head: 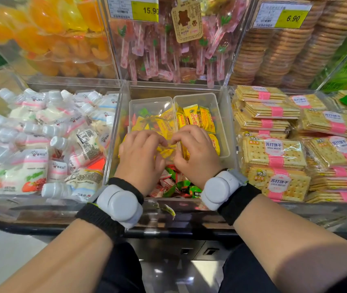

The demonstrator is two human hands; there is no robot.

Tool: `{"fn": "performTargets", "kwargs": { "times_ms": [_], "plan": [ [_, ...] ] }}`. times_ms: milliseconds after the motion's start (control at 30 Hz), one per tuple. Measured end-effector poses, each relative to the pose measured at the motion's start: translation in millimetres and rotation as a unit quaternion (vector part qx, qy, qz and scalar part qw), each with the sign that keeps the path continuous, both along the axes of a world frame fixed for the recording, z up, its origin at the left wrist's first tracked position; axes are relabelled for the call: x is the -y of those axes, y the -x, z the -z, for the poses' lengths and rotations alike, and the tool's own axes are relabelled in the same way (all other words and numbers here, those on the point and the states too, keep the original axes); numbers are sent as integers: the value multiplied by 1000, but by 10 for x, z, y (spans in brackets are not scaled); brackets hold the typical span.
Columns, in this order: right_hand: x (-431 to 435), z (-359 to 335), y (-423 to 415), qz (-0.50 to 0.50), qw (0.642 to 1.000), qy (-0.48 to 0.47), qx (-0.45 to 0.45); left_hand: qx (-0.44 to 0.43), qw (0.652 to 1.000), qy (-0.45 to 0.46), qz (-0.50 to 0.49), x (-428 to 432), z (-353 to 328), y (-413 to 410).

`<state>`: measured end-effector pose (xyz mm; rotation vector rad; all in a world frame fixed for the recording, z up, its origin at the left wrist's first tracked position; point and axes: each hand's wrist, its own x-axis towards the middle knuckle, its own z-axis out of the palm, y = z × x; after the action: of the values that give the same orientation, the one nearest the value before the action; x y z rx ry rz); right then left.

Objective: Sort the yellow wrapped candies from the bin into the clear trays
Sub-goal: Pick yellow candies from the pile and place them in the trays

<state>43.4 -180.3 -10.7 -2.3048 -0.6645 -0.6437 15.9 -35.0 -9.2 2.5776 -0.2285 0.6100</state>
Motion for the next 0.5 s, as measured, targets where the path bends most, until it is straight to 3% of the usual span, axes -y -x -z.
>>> {"fn": "performTargets", "kwargs": {
  "times_ms": [500],
  "plan": [
    [-80, 47, 52, -132, 967, 215, -34, 15, 995, 80, -49, -198, 80, -57]
  ]
}}
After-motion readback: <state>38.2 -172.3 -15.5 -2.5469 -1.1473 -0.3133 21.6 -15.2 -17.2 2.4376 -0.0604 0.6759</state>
